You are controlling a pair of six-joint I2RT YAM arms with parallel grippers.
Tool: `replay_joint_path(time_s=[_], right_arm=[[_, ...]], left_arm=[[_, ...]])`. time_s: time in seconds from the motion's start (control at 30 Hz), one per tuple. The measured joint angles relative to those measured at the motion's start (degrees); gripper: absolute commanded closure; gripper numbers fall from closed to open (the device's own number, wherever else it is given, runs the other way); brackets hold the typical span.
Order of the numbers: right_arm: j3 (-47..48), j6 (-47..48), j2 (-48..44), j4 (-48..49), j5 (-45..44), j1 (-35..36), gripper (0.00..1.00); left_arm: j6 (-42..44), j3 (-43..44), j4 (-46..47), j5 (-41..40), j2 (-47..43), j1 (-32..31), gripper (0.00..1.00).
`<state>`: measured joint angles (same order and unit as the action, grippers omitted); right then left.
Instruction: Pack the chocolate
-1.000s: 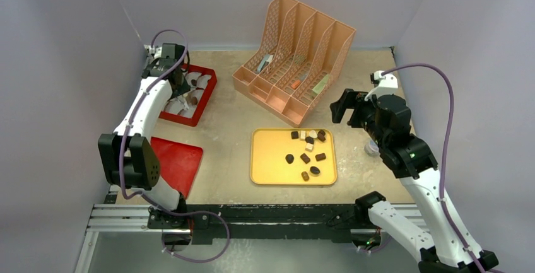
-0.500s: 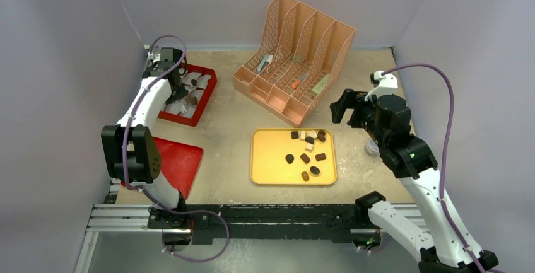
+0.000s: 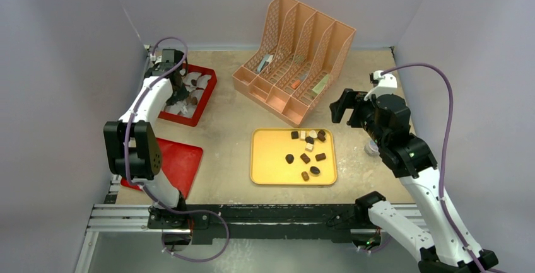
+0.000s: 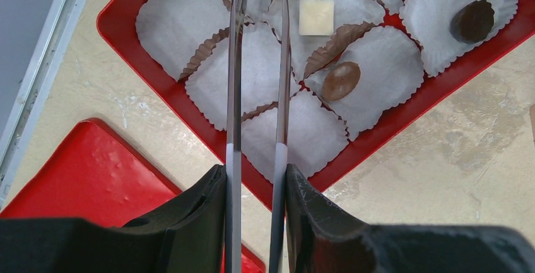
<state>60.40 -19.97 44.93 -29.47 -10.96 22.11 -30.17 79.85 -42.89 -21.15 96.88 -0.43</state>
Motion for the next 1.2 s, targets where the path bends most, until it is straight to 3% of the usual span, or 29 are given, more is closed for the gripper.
replay_joint_path(time_s=[1.2], right_arm=[[0.0,-0.09,-0.66,-0.26,0.0,0.0,0.03]], left_arm=[[0.81,0.0,1.62,1.29,-0.13,1.97,0.62]])
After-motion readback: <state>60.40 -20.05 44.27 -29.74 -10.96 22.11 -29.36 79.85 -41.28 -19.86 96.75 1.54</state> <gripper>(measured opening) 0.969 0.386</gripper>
